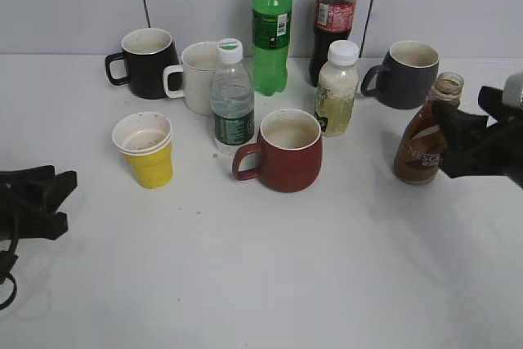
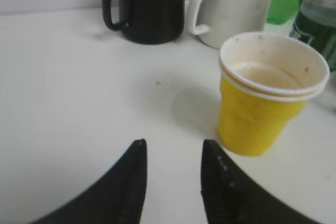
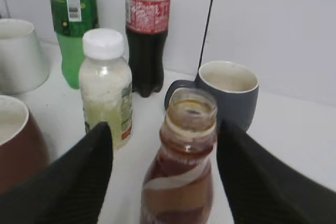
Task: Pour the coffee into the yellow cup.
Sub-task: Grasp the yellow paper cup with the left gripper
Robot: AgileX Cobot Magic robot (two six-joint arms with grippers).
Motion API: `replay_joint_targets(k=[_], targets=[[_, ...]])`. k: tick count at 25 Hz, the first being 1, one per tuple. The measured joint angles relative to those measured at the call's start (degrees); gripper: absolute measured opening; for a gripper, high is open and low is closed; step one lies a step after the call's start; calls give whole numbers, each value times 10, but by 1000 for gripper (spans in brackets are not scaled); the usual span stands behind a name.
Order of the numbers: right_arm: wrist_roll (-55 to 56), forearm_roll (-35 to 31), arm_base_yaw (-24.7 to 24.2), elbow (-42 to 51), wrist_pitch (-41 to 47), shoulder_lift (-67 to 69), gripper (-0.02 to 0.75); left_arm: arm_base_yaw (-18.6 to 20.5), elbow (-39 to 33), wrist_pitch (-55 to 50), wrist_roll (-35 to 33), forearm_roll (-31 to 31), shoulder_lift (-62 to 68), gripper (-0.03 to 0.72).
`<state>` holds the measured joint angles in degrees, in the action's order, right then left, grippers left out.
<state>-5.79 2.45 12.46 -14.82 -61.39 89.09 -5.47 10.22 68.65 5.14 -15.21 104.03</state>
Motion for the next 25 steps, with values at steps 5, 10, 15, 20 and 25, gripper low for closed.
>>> replay_joint_targets(k=[5, 10, 15, 20, 25], targets=[[0, 4, 0, 18, -65, 82, 470, 0, 26, 2, -16, -72, 31, 299], [1, 2, 0, 18, -73, 152, 469, 0, 83, 8, -28, -143, 80, 500], [1, 1, 0, 18, -77, 173, 469, 0, 121, 8, -29, -169, 130, 561], [1, -1, 0, 18, -78, 173, 469, 0, 171, 8, -29, -194, 168, 573], [1, -1, 1, 10, -78, 173, 470, 0, 197, 8, -29, -202, 187, 573]])
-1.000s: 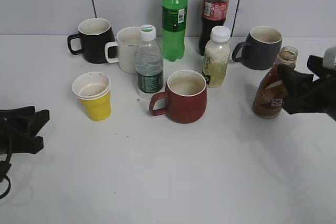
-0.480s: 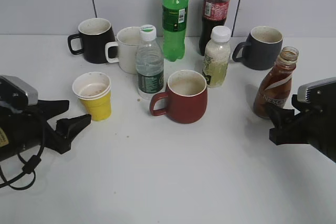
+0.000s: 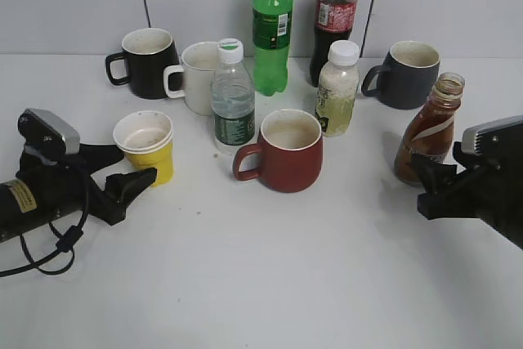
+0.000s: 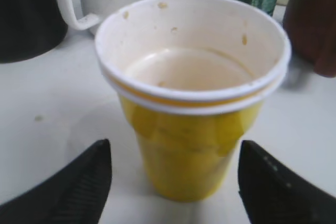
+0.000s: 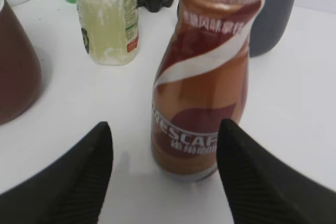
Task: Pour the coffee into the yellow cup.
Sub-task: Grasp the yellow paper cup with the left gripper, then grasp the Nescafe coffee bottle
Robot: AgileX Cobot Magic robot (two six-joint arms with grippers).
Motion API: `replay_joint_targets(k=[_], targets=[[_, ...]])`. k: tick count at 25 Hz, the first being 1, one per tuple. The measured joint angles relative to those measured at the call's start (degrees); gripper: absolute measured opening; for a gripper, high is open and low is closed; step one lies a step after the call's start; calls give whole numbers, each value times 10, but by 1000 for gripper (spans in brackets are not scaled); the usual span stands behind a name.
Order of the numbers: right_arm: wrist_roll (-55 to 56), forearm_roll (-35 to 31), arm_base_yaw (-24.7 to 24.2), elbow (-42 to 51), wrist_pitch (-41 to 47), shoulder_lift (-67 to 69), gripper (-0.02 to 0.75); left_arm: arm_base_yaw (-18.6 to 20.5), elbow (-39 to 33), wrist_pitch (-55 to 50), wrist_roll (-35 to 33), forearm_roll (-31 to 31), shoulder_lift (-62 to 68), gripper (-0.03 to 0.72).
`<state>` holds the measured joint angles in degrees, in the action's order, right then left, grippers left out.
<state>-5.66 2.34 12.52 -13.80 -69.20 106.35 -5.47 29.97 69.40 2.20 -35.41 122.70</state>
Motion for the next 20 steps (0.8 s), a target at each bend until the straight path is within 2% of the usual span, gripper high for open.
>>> replay_joint_targets(k=[6, 11, 20], targets=[[0, 0, 0, -18, -1, 0, 470, 0, 43, 1, 5, -25, 7, 573], [1, -2, 0, -20, -1, 0, 469, 0, 91, 0, 34, -59, 41, 573], [0, -19, 0, -20, -1, 0, 469, -13, 153, 0, 42, -65, 74, 573]])
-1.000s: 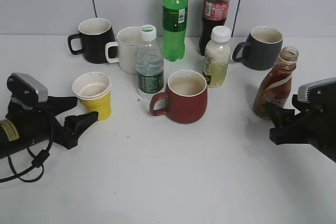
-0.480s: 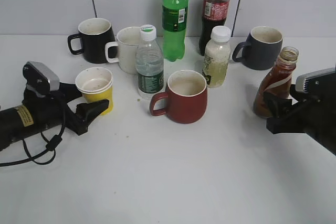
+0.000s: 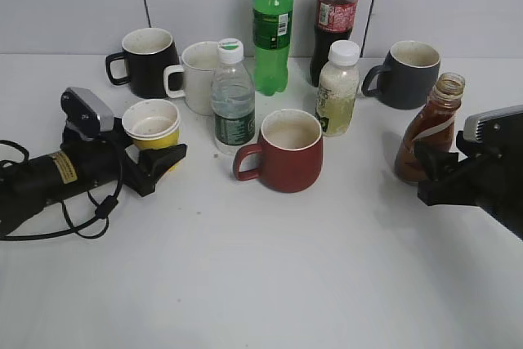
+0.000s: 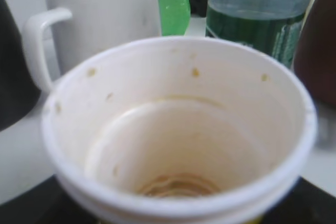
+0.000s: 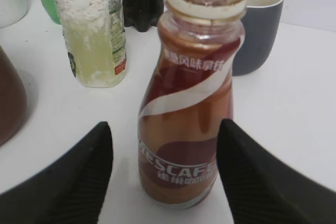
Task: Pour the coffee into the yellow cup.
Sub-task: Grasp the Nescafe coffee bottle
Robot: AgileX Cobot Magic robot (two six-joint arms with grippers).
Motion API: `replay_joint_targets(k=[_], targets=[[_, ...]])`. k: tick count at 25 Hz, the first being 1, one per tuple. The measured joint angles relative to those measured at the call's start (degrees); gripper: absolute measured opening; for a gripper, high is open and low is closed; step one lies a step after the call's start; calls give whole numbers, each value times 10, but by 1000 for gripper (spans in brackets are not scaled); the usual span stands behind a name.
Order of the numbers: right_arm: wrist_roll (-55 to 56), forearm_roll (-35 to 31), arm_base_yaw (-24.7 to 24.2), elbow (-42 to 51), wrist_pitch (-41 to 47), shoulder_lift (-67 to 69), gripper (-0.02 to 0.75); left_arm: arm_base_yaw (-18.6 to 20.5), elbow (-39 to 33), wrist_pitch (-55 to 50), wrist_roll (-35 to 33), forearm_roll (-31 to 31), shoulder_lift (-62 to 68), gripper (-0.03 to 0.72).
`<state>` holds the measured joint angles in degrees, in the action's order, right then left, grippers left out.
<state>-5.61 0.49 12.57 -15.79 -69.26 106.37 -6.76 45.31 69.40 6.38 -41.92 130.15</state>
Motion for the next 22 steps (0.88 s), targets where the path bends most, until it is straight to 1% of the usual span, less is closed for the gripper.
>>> replay_joint_targets(k=[5, 7, 8, 11, 13, 14, 16, 22], targets=[[0, -5, 0, 0, 0, 0, 471, -15, 23, 0, 0, 7, 21, 572], [0, -5, 1, -1, 0, 0, 493, -15, 24, -1, 0, 12, 21, 557], [0, -5, 1, -3, 0, 1, 521, -15, 24, -1, 0, 13, 21, 550], [6, -5, 1, -17, -1, 15, 592, -15, 25, -1, 0, 16, 21, 477], [13, -10, 1, -28, -1, 35, 615, -15, 25, 0, 0, 16, 21, 438], [15, -13, 1, -35, -1, 44, 618, -15, 25, 0, 0, 15, 20, 414], [17, -27, 1, -47, -1, 62, 622, -15, 24, -2, 0, 15, 15, 400], [21, -50, 1, -88, -1, 102, 623, -15, 20, -1, 8, 9, -14, 390]])
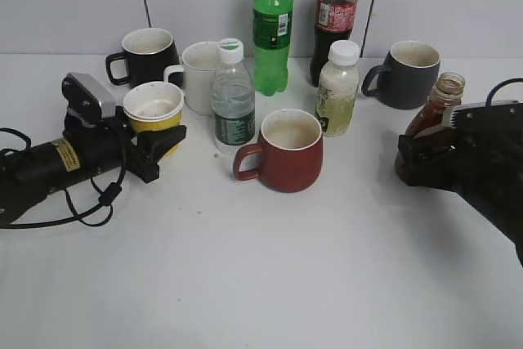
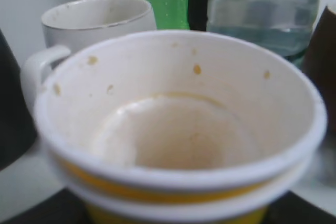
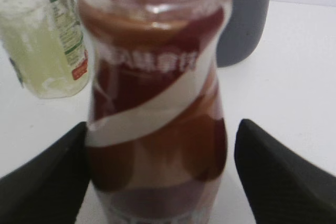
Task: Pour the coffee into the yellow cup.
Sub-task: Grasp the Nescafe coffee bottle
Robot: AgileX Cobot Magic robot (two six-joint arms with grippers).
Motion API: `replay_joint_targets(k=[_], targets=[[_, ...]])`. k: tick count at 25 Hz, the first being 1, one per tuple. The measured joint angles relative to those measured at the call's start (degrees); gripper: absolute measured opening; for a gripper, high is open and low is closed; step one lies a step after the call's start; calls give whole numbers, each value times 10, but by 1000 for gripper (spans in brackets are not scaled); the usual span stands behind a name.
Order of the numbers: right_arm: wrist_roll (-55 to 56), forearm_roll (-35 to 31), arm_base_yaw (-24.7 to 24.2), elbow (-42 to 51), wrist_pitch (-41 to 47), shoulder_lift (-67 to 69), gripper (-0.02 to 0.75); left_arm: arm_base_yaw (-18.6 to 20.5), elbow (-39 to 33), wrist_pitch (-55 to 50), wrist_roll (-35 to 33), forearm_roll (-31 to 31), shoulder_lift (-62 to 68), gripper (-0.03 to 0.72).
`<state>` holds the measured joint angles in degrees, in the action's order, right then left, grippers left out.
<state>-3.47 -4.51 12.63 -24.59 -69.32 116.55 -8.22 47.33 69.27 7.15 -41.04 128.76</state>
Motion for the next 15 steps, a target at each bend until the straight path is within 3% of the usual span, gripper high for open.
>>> replay_joint_targets(k=[6, 15], targets=[[35, -6, 0, -48, 0, 55, 617, 0, 0, 0, 13, -33, -6, 389], [47, -8, 0, -85, 1, 80, 503, 0, 0, 0, 53, -111, -6, 389]])
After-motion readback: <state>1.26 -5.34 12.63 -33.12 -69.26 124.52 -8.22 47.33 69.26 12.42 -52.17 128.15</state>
